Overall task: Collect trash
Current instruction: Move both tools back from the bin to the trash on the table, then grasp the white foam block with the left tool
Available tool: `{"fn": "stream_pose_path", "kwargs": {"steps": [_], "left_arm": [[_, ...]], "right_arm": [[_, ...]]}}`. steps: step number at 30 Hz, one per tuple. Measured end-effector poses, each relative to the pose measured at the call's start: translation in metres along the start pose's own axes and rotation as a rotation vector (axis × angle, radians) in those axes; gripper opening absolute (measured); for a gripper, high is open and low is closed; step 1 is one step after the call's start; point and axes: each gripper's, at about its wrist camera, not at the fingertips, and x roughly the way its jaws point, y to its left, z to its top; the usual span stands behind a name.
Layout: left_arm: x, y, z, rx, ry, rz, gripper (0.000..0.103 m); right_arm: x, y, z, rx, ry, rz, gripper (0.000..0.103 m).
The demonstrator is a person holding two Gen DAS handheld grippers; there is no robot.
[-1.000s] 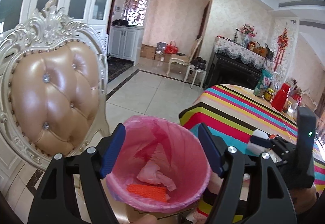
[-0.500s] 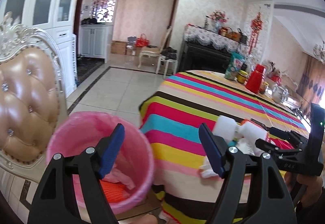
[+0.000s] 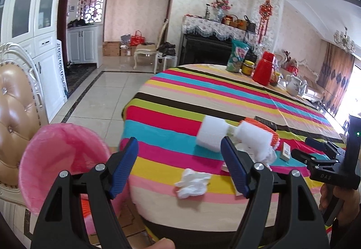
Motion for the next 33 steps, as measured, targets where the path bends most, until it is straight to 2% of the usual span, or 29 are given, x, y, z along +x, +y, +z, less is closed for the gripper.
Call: {"fn": "stream_pose_path", "kwargs": {"steps": [16,33], "left_arm": [[0.057,-0.066,0.002,0.076,0.063,-0.062,0.073],[0.132,-0.068,0.0,0.107,0.163,-0.073,0.073]], "right_arm": [[-0.008,-0.052,-0.008,0.057,-0.01,-0.032,0.085],[0.003,-0.068,0.001,0.066,-0.005,-0.039,0.085]]}}
